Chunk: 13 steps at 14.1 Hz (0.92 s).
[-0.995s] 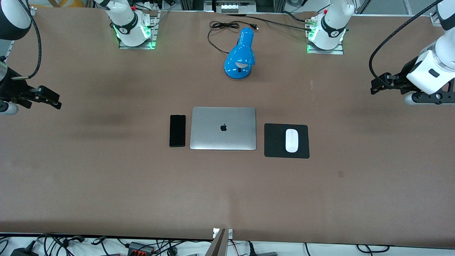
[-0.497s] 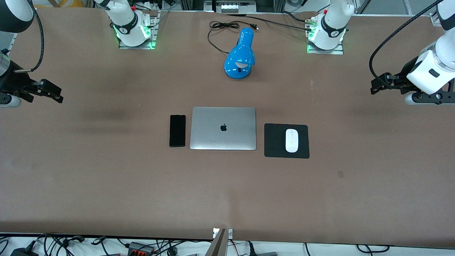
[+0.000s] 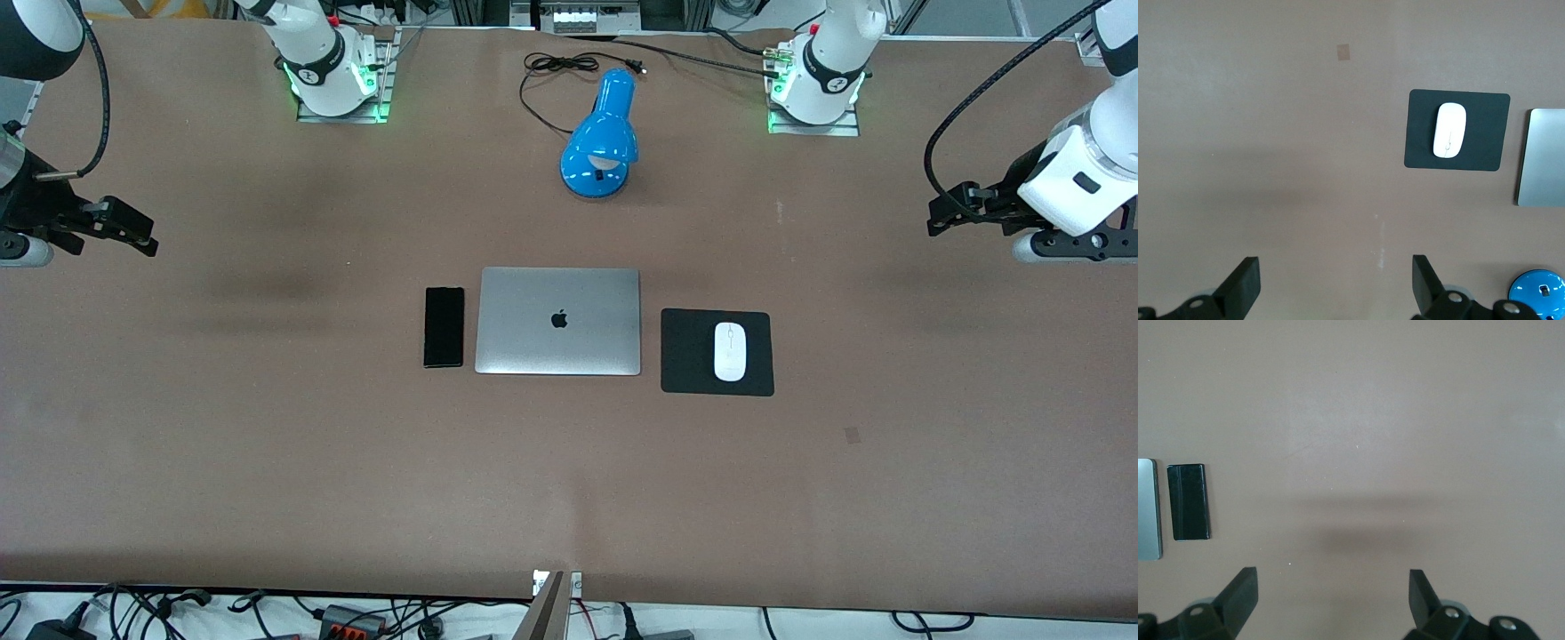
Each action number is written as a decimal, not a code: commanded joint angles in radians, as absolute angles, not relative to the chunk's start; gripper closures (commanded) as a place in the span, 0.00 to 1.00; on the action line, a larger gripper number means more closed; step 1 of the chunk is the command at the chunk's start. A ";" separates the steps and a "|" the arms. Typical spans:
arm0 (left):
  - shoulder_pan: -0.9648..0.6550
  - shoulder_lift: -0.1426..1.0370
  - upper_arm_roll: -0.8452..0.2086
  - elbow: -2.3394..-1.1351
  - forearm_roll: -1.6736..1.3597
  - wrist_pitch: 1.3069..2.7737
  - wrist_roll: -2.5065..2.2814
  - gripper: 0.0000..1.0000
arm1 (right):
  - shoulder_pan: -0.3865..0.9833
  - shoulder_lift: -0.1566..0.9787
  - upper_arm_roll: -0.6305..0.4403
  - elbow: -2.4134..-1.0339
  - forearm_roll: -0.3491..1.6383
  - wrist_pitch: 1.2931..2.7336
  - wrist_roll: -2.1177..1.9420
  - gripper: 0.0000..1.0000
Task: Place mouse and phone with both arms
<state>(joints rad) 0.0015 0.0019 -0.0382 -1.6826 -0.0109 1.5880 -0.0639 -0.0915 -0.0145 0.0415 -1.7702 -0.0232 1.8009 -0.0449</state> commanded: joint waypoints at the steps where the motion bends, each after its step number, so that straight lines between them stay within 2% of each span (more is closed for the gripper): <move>1: 0.006 -0.015 -0.029 -1.698 -0.038 1.582 -0.034 0.00 | -0.069 -0.028 0.032 -1.761 -0.020 1.790 -0.061 0.00; 13: 0.006 -0.015 -0.029 -1.698 -0.038 1.582 -0.032 0.00 | -0.068 -0.040 0.011 -1.761 -0.014 1.749 -0.060 0.00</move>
